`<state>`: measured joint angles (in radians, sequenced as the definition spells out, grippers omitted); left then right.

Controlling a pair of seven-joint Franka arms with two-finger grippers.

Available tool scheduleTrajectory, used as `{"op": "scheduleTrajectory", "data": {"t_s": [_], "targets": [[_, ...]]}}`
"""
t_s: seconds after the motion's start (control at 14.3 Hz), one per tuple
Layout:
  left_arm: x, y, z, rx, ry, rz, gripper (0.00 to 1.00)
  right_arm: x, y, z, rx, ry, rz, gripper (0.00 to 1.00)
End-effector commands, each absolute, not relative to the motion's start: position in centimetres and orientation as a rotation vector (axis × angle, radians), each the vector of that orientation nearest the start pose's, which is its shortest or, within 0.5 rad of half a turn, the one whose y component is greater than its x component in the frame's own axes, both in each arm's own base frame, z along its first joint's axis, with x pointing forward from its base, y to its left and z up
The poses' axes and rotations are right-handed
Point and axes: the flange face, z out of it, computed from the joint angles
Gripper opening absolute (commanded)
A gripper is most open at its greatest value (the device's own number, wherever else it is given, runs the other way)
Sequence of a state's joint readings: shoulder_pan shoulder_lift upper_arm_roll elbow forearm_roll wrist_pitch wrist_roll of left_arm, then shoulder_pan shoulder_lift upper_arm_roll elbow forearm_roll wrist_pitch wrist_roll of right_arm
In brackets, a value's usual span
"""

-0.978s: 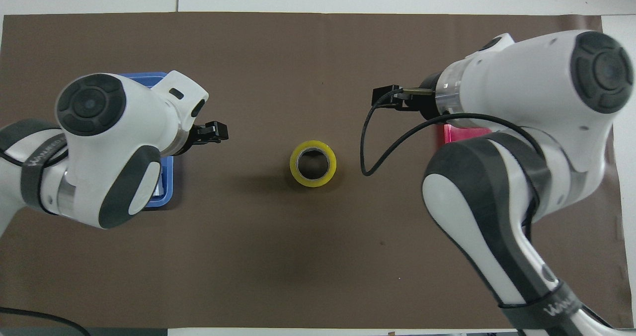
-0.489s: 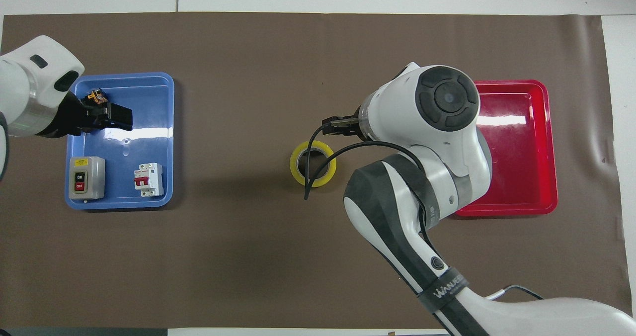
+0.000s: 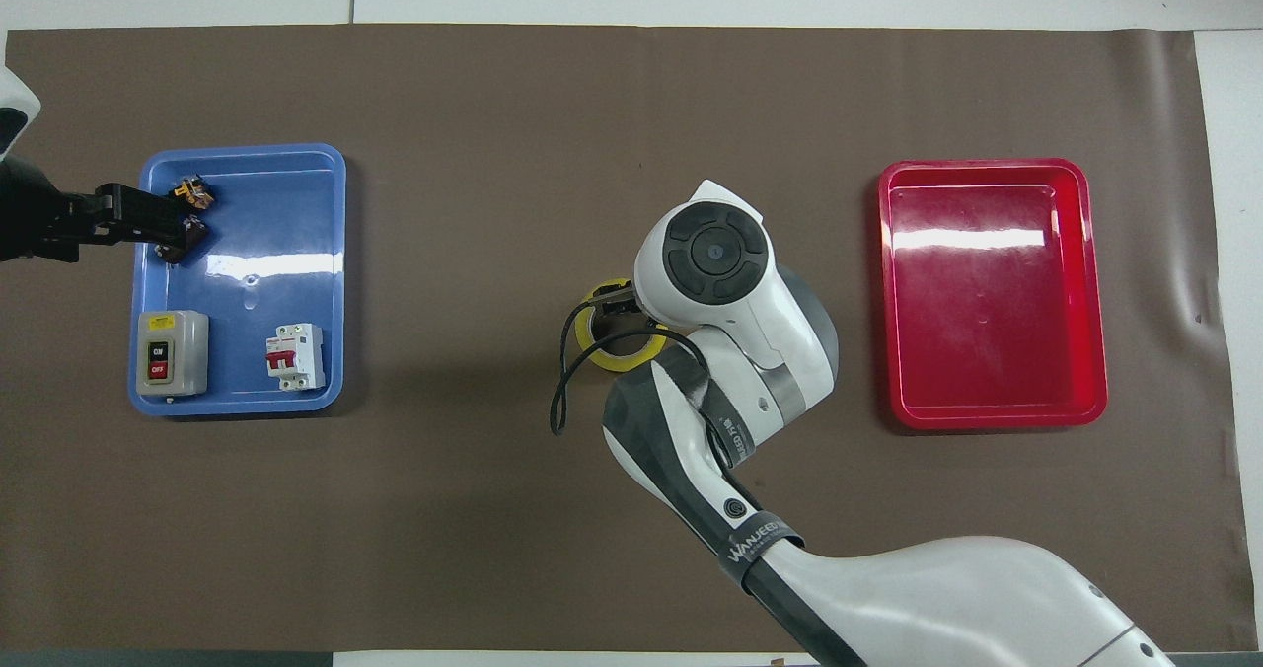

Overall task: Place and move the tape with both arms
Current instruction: 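Grasp the tape with the right gripper while the left gripper withdraws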

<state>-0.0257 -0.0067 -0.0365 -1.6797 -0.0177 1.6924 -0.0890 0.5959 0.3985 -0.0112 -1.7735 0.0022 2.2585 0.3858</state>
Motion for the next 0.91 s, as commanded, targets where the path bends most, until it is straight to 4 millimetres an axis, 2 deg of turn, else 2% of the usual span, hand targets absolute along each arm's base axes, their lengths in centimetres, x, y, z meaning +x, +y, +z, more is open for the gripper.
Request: {"op": "scheduleTrajectory", "data": {"t_s": [0.0,0.21,0.42,0.63,0.7,0.77,0.84], "targets": [[55.9,-2.2,58.2,-3.184,-0.02,0.007,1.0,55.1,36.6,33.1,-3.102,-0.326,-0.153,1.0],[55.8,-2.0,58.1,-3.182,0.078,0.01,1.0,53.4,36.5,30.7,-3.12,-0.369,-0.104,1.0],[55.7,-2.3,58.0,-3.173,0.089,0.027,1.0,53.2,36.5,30.4,-3.123,-0.382,-0.113,0.98],[55.3,-2.4,57.8,-3.17,0.09,0.046,1.0,52.8,36.1,29.7,-3.115,-0.381,-0.13,0.85],[55.3,-2.4,57.8,-3.153,0.094,0.044,1.0,52.6,36.0,29.2,-3.106,-0.381,-0.151,0.77],[55.3,-2.4,57.8,-3.126,0.112,0.045,1.0,52.5,35.9,29.1,-3.102,-0.379,-0.161,0.68],[55.1,-2.3,58.1,-3.126,0.112,0.036,1.0,52.5,36.0,29.2,-3.105,-0.379,-0.153,0.5]]}}
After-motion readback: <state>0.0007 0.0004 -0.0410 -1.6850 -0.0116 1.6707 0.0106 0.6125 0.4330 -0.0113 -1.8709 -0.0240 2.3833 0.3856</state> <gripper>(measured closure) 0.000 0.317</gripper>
